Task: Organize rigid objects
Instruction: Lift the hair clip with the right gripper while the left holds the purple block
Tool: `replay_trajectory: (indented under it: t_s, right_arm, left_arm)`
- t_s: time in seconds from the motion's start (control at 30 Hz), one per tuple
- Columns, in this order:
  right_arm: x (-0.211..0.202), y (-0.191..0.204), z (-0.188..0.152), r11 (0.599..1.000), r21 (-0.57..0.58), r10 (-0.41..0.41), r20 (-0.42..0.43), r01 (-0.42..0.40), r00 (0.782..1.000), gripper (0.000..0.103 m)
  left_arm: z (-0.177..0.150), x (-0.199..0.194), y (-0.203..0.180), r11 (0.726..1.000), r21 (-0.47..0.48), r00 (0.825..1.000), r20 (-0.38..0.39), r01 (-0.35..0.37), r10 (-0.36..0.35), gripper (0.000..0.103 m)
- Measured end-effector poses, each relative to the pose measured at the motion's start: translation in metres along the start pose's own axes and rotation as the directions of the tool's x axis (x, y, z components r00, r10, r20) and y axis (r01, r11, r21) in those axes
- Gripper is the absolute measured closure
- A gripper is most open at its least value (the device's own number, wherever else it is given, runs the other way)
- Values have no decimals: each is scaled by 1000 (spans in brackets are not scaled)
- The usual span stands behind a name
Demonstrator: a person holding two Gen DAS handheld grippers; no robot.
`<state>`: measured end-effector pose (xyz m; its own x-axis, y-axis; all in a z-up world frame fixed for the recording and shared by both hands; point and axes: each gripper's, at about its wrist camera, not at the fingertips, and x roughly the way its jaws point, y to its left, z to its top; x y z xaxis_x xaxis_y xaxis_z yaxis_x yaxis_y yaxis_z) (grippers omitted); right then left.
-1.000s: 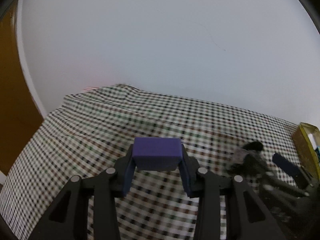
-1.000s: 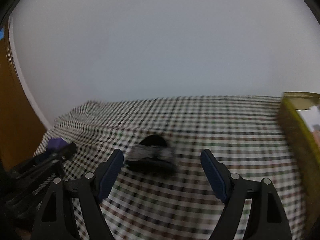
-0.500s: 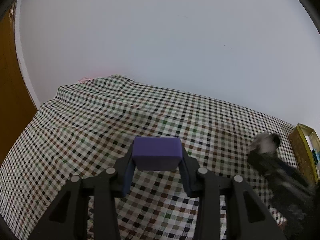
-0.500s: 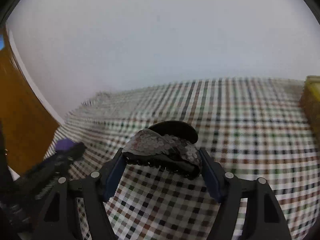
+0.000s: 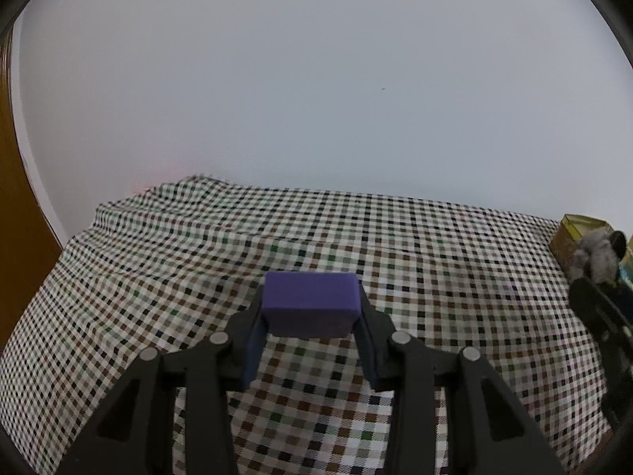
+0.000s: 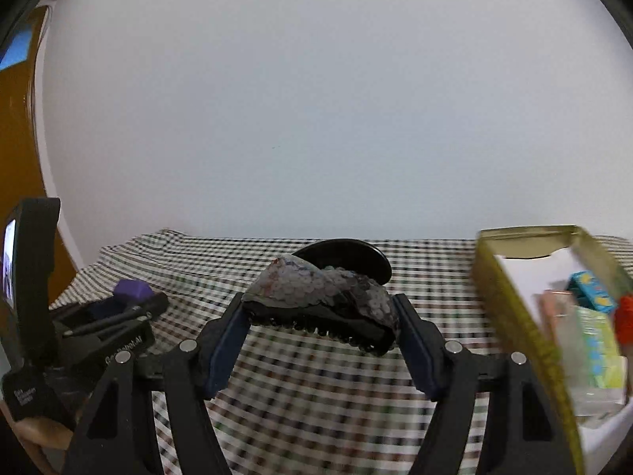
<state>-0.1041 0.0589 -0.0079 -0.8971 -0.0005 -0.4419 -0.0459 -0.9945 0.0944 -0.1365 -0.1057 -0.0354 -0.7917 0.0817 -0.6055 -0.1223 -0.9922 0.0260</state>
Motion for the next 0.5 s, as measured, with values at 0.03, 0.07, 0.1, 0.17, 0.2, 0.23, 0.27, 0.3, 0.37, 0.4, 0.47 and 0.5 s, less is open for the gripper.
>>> replay_trajectory:
  t_s: [0.03, 0.07, 0.1, 0.17, 0.2, 0.23, 0.27, 0.3, 0.37, 0.4, 0.47, 0.5]
  right_arm:
    - [-1, -2, -1, 1000, -2, -11, 5, 11, 1000, 30]
    - [-10, -9, -1, 1000, -4, -21, 13, 21, 1000, 30]
    - [-12, -10, -1, 999, -6, -31, 25, 31, 999, 30]
    - [-18, -10, -2, 998, -20, -51, 50, 52, 997, 30]
    - [-19, -8, -3, 998, -27, -58, 58, 60, 997, 30]
    - [-23, -11, -2, 998, -30, -60, 61, 62, 996, 30]
    - [-23, -10, -2, 998, -30, -59, 62, 61, 996, 30]
    - [-23, -10, -3, 998, -29, -53, 59, 55, 997, 30]
    - [-22, -8, -2, 998, -30, -51, 56, 52, 997, 30]
    - [-22, -7, -2, 998, -30, -51, 58, 53, 997, 30]
    - [-24, -7, -1, 998, -24, -51, 68, 52, 996, 30]
    - [-28, -10, -1, 998, -21, -52, 73, 54, 996, 30]
  left_arm:
    - [0, -2, -2, 1000, 3, 1000, 9, -2, 2, 64]
    - [0, -4, -4, 1000, 2, 1000, 15, -2, 2, 64]
    - [-1, -5, -4, 1000, 0, 1000, 22, -2, 2, 64]
    - [-2, -9, -7, 1000, 2, 999, 37, -4, 4, 64]
    - [-2, -11, -8, 1000, 5, 999, 44, -6, 6, 64]
    - [-3, -12, -9, 1000, 8, 999, 50, -9, 9, 64]
    - [-4, -14, -11, 1000, 10, 999, 53, -12, 12, 64]
    - [-4, -15, -11, 1000, 9, 998, 57, -13, 12, 64]
    - [-5, -16, -10, 1000, 0, 998, 60, -17, 17, 64]
    - [-5, -17, -9, 1000, -3, 998, 60, -18, 18, 64]
    - [-4, -18, -10, 1000, -6, 998, 60, -19, 19, 64]
    - [-4, -18, -10, 1000, -7, 998, 60, -19, 20, 64]
